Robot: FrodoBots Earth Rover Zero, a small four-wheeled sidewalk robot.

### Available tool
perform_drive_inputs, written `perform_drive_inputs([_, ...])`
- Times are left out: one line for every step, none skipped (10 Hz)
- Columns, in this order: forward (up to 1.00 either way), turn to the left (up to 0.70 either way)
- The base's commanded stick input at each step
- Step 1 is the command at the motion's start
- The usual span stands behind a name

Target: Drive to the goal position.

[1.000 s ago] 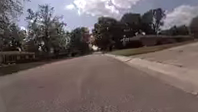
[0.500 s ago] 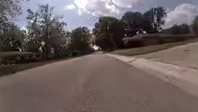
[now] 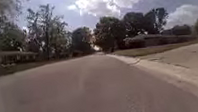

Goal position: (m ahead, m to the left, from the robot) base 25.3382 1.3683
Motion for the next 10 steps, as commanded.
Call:
perform_drive_inputs([0.7, 0.0])
perform_drive_inputs([0.7, 0.0])
perform_drive_inputs([0.7, 0.0])
perform_drive_inputs([0.7, 0.0])
perform_drive_inputs([0.7, 0.0])
perform_drive_inputs([0.7, 0.0])
perform_drive_inputs([0.7, 0.0])
perform_drive_inputs([0.7, 0.0])
perform_drive_inputs([0.7, -0.07])
perform_drive_inputs([0.7, -0.23])
